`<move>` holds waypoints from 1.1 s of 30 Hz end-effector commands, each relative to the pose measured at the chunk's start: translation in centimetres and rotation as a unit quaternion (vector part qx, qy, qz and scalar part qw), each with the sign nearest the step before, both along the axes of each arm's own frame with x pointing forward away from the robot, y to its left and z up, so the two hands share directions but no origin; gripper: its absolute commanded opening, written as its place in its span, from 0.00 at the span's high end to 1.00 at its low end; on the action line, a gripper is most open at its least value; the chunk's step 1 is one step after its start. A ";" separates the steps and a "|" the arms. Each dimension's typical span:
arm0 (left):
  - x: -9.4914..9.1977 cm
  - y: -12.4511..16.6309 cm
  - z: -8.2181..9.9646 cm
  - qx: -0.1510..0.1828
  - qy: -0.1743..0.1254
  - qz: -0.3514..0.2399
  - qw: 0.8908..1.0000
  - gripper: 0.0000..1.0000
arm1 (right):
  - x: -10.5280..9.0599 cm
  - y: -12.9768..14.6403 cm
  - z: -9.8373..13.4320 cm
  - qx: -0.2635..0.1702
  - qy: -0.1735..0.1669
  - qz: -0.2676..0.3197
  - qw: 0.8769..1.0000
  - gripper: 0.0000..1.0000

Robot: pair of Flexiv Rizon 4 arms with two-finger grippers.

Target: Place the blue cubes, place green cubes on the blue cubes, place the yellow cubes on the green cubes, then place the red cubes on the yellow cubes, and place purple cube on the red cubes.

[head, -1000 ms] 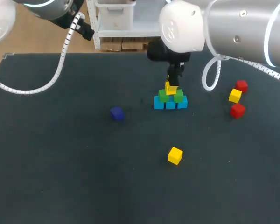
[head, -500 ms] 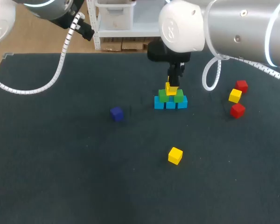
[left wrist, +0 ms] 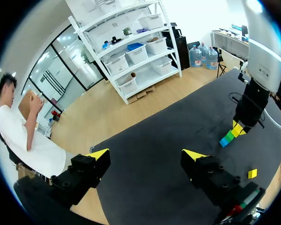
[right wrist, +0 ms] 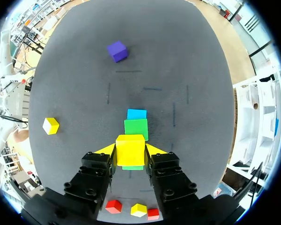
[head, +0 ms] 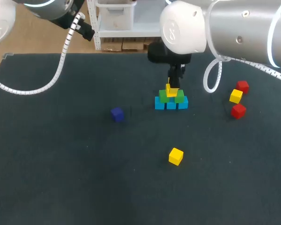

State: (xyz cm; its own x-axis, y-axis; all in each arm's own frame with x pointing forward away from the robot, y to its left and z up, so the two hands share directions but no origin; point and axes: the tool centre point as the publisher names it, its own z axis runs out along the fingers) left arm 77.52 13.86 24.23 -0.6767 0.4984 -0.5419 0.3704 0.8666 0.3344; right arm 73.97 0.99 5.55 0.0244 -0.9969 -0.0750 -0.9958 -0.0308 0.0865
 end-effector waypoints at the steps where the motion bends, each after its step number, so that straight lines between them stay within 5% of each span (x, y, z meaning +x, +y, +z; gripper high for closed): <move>1: 0.0 0.1 0.0 0.000 0.000 -0.001 1.000 0.00 | -0.2 -0.2 -0.1 0.002 -0.003 -0.001 1.000 0.70; 7: 0.0 0.1 0.0 0.000 0.000 -0.001 1.000 0.00 | -0.3 -0.2 -0.1 0.003 -0.003 -0.002 1.000 0.39; 11: 0.0 0.1 0.0 0.000 0.000 -0.001 1.000 0.00 | -0.3 -0.3 -0.1 0.005 -0.004 -0.004 1.000 0.36; 20: 0.0 0.1 0.0 0.000 0.000 -0.001 1.000 0.00 | -0.3 -0.1 -0.1 0.007 -0.005 -0.003 1.000 0.73; 27: 0.0 0.1 0.0 0.000 0.000 -0.001 1.000 0.00 | -0.3 0.0 -0.2 0.008 -0.004 -0.002 1.000 0.87; 33: 0.0 0.1 0.0 0.000 0.000 -0.001 1.000 0.00 | -0.4 -0.3 -0.2 0.011 -0.006 -0.007 1.000 0.88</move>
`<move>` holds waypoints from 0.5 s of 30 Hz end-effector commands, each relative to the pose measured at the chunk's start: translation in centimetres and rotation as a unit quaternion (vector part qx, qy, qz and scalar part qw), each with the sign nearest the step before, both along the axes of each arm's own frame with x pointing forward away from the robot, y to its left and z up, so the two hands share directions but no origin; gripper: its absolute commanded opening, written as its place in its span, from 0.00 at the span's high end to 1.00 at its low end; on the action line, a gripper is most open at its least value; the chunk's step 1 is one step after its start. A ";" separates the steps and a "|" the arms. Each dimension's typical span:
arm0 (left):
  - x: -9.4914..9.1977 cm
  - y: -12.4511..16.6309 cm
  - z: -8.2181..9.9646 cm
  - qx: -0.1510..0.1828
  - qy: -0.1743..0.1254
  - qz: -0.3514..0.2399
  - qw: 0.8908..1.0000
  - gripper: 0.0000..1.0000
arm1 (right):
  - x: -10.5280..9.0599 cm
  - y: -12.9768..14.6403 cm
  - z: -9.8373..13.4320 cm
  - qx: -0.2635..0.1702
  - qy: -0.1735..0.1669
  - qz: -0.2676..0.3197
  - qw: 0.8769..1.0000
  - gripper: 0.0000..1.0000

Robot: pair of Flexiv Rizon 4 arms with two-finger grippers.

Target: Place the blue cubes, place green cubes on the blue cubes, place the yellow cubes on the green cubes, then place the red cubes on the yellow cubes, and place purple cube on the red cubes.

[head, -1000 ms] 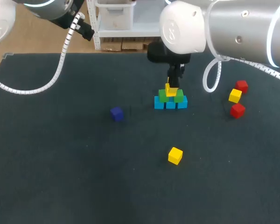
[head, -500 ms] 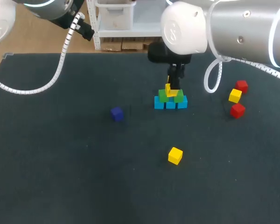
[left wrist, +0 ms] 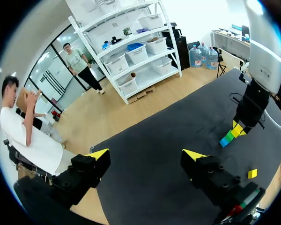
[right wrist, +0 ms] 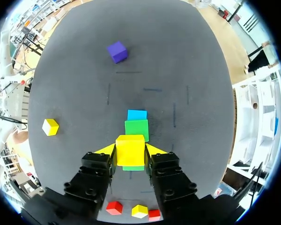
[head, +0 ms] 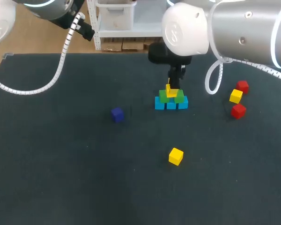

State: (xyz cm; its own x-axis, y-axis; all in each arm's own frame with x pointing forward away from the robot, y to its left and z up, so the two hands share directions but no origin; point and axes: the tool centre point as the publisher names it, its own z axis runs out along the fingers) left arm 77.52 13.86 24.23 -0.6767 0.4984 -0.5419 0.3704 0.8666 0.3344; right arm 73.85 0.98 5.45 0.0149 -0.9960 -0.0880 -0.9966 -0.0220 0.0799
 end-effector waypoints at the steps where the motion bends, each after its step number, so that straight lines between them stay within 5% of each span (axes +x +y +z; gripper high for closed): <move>1: 0.0 0.1 0.0 0.000 0.000 -0.001 1.000 0.00 | -0.3 -0.3 -0.1 0.005 -0.003 -0.002 1.000 0.88; 15: 0.0 0.1 0.0 0.000 0.000 -0.001 1.000 0.00 | -0.1 -0.1 0.2 0.010 -0.008 -0.004 1.000 0.90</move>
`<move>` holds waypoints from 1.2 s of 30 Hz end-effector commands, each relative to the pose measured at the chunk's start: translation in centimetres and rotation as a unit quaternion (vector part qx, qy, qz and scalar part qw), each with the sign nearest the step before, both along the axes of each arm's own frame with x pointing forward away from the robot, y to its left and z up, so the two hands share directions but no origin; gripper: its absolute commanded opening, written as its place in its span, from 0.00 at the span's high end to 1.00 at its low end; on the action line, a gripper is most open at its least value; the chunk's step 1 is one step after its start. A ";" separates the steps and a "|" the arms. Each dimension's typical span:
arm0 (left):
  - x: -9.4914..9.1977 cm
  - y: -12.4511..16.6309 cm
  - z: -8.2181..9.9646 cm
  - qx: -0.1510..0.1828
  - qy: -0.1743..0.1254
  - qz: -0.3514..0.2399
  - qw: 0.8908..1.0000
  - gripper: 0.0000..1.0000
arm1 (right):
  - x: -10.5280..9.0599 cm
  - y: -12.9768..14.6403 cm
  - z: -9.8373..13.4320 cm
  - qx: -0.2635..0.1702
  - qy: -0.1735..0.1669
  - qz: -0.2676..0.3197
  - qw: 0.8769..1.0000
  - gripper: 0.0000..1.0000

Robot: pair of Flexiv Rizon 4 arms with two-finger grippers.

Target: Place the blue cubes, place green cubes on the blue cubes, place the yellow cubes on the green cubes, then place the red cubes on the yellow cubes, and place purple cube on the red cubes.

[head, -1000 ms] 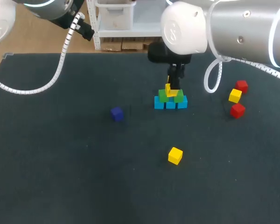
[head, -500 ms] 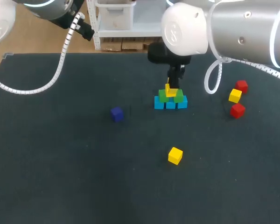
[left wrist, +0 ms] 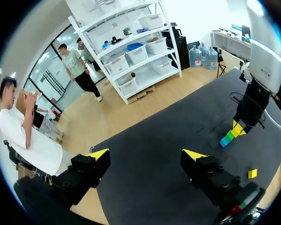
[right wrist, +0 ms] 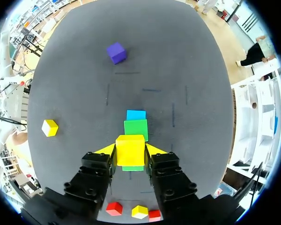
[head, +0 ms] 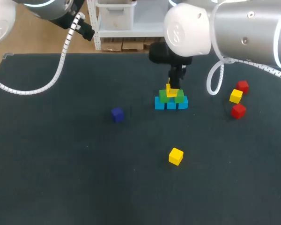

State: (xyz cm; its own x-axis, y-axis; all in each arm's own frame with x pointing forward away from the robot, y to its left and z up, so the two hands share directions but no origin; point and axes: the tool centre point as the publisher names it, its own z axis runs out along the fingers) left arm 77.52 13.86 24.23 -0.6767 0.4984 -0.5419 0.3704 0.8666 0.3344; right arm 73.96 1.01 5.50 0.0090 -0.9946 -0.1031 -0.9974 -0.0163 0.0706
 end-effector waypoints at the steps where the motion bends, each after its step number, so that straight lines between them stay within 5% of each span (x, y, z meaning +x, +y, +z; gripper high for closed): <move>1: 0.0 0.1 0.0 0.000 0.000 -0.001 1.000 0.00 | -0.2 -0.1 0.2 0.002 -0.004 -0.001 1.000 0.90; 25: 0.0 0.1 0.0 0.000 0.000 -0.001 1.000 0.00 | -0.1 -0.2 0.1 0.001 -0.003 -0.003 1.000 0.84; 30: 0.0 0.1 0.0 0.000 0.000 -0.001 1.000 0.00 | -0.1 -0.1 0.0 0.002 -0.003 -0.002 1.000 0.58; 31: 0.0 0.1 0.0 0.000 0.000 -0.001 1.000 0.00 | -0.2 -0.1 0.0 0.002 -0.003 -0.002 1.000 0.47; 32: 0.0 0.1 0.0 0.000 0.000 -0.001 1.000 0.00 | -0.2 -0.1 0.0 0.002 -0.003 -0.001 1.000 0.09; 33: 0.0 0.1 0.0 0.000 0.000 -0.001 1.000 0.00 | -0.2 -0.1 0.0 0.003 -0.003 -0.001 1.000 0.00; 36: 0.0 0.1 0.0 0.000 0.000 -0.001 1.000 0.00 | -0.2 0.0 0.0 0.003 -0.003 -0.002 1.000 0.00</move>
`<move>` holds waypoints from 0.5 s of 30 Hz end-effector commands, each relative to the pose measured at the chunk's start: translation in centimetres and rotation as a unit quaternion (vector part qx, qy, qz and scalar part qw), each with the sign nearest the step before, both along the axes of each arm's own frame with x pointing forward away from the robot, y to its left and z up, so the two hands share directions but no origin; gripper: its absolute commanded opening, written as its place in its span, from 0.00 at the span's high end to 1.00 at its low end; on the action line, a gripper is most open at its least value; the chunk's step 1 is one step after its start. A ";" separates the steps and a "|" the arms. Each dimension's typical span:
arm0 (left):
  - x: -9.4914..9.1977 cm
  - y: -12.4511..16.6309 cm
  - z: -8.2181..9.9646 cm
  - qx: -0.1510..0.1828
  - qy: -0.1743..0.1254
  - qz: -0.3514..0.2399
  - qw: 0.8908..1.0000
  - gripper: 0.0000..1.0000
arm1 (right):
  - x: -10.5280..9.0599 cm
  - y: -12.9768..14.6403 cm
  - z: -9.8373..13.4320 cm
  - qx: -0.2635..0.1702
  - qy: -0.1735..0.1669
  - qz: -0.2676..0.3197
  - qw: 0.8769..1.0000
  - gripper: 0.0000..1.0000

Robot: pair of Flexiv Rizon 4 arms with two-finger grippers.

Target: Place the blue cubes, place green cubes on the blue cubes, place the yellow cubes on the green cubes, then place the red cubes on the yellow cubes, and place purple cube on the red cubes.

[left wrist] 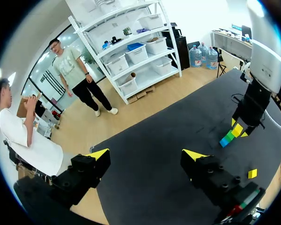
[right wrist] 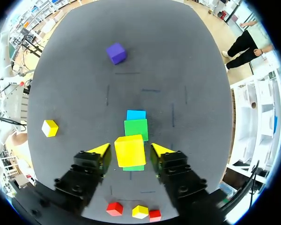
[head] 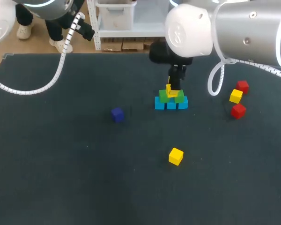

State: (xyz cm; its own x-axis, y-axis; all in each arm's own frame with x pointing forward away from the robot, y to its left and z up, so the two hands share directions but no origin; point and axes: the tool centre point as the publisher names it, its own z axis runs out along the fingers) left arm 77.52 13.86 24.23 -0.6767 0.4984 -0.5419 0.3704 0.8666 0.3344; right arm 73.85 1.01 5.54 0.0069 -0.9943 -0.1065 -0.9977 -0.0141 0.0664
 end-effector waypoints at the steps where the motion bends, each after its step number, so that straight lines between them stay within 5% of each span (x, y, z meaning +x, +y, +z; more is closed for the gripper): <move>1: 0.0 0.1 0.0 0.000 0.000 -0.001 1.000 0.00 | 0.0 -0.1 -0.1 0.001 -0.001 0.000 1.000 0.00; 6: 0.0 0.1 0.0 0.000 0.000 -0.001 1.000 0.00 | 0.0 -0.1 -0.1 0.002 -0.001 -0.001 1.000 0.00; 11: 0.0 0.1 0.0 0.000 0.000 -0.001 1.000 0.00 | 0.1 0.0 -0.2 0.009 -0.001 -0.004 1.000 0.51; 15: 0.0 0.1 0.0 0.000 0.000 -0.001 1.000 0.00 | 0.1 0.2 -0.2 0.011 -0.002 -0.003 1.000 0.55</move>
